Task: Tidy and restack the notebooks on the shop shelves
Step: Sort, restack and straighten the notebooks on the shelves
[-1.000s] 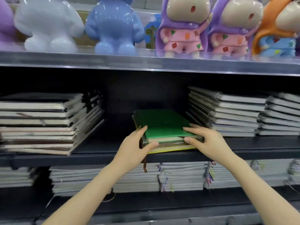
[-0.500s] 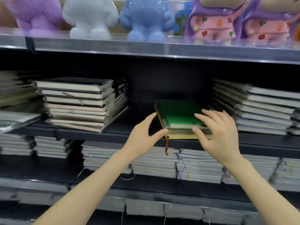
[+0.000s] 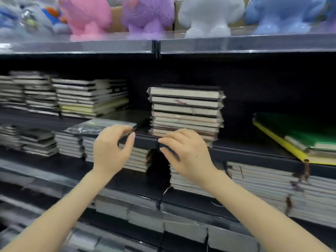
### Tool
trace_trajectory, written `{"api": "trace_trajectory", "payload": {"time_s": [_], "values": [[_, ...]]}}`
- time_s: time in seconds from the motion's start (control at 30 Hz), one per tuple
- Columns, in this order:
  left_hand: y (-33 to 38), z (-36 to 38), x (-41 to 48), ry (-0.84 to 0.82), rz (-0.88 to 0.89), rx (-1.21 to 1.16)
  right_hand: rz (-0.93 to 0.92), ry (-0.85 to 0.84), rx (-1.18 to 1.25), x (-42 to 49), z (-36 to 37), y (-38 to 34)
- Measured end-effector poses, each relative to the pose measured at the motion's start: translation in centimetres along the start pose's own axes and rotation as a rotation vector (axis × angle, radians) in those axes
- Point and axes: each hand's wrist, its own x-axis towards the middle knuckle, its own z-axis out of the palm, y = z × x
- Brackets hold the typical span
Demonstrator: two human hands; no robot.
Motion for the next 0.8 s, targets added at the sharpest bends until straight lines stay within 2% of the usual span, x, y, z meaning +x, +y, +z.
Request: {"api": "trace_trajectory", "payload": {"time_s": [0.17, 0.33, 0.43, 0.57, 0.7, 0.8], "values": [[-13.0, -3.5, 4.6, 0.068, -0.06, 0.203, 0.143, -0.139, 0.002, 7.8, 9.2, -3.6], [-23.1, -5.1, 10.3, 0.052, -0.161, 0.241, 0.414, -0.165, 0.109, 16.0, 15.7, -4.5], [-27.0, -4.9, 13.2, 0.026, -0.252, 0.166, 0.533, -0.189, 0.22, 20.2, 19.0, -4.5], [-30.5, -3.7, 15.8, 0.036, -0.531, -0.073, 0.682, -0.214, 0.463, 24.1, 22.4, -3.6], [-32.9, -2.8, 16.6, 0.03, -0.57, -0.198, 0.725, -0.274, 0.601, 26.6, 25.2, -2.2], [-33.7, -2.8, 16.8, -0.018, -0.583, -0.205, 0.707, -0.233, 0.683, 27.7, 26.6, -1.7]]}}
